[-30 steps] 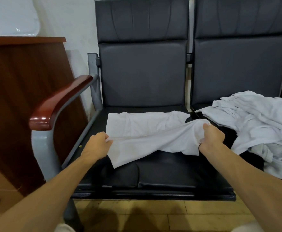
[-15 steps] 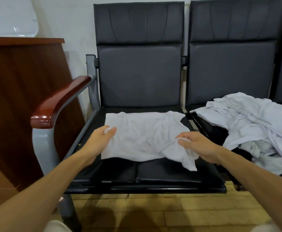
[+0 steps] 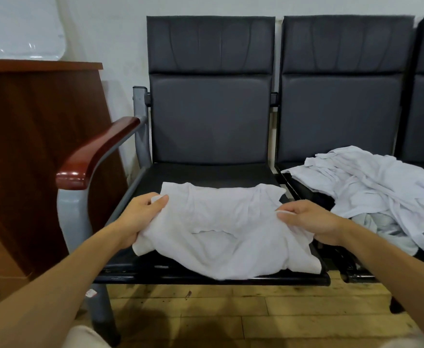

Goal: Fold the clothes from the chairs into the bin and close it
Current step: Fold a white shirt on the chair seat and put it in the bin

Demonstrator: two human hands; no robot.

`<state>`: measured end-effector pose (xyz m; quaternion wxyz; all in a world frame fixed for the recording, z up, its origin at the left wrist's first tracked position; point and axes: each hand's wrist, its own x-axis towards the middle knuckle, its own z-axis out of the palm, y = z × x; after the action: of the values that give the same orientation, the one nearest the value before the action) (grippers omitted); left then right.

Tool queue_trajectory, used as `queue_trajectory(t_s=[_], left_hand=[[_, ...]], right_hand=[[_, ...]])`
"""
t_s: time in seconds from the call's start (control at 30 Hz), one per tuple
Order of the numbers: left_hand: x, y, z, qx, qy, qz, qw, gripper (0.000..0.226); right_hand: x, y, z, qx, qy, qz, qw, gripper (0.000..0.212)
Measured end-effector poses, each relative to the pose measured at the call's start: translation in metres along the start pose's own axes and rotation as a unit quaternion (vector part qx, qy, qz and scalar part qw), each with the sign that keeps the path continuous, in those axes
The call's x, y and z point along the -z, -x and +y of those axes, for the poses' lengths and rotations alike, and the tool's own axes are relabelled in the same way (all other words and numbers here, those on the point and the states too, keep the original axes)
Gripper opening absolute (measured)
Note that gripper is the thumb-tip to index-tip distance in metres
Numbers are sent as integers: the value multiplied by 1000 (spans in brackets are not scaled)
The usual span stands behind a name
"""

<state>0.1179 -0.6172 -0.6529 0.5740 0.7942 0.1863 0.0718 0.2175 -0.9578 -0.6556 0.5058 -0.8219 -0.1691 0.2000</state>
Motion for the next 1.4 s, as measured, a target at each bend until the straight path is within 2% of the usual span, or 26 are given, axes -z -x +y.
queue_trajectory(t_s=[0.07,0.17,0.27,0.43,0.5,0.7,0.87,0.93,1.03,1.17,1.23,1.33,1.4], left_hand=[[0,-8,-2,-31,-8,62,998,22],[-1,-24,-2,-61,-3,122,991,19],[-5,-43,3,-93,-40,149,984,18],[-14,-82,10,-112,-72,181,974,27],[-15,-100,12,-120,-70,195,971,23],[-16,-154,9,-117,-89,225,963,16],[-23,-193,-16,-62,-146,201,967,24],[-25,-202,-31,-34,-169,187,967,26],[-27,-204,-43,-7,-198,185,962,30],[-30,-197,-41,13,-208,159,965,34],[-32,-188,-39,7,-218,129,967,37],[-35,-167,-37,-11,-250,96,963,61],[-38,-150,-36,-21,-285,92,954,68]], right_hand=[[4,-7,-1,27,55,100,993,19],[6,-16,-9,39,118,170,978,22],[10,-33,-15,38,151,234,960,22],[13,-71,-19,23,191,286,939,23],[14,-86,-20,26,193,299,934,23],[25,-131,-21,13,173,285,943,23],[29,-168,-6,-42,255,223,940,26],[30,-178,3,-67,313,199,926,26],[32,-187,16,-69,377,216,898,23],[32,-183,17,-79,480,212,848,18],[28,-173,15,-83,524,208,822,23],[19,-156,16,-27,587,225,777,36],[8,-146,17,36,588,206,782,38]])
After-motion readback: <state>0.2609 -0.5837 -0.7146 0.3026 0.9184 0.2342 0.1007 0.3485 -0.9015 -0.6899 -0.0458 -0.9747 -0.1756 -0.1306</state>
